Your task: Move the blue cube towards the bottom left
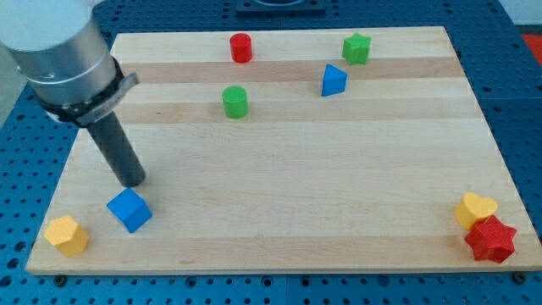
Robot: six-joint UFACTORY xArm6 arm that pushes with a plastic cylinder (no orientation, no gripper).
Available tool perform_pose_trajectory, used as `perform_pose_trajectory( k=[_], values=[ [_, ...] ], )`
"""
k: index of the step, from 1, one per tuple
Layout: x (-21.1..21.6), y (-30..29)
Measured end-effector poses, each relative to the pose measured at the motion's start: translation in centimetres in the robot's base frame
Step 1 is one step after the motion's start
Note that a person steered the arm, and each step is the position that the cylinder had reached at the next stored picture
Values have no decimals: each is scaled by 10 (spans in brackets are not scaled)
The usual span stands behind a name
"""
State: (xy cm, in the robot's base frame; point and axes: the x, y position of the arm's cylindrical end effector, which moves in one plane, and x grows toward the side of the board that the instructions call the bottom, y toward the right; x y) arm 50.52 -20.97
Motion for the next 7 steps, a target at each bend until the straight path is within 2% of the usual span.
perform_pose_trajectory(
  k=[1,7],
  values=[
    [5,-29],
    [26,10]
  ],
)
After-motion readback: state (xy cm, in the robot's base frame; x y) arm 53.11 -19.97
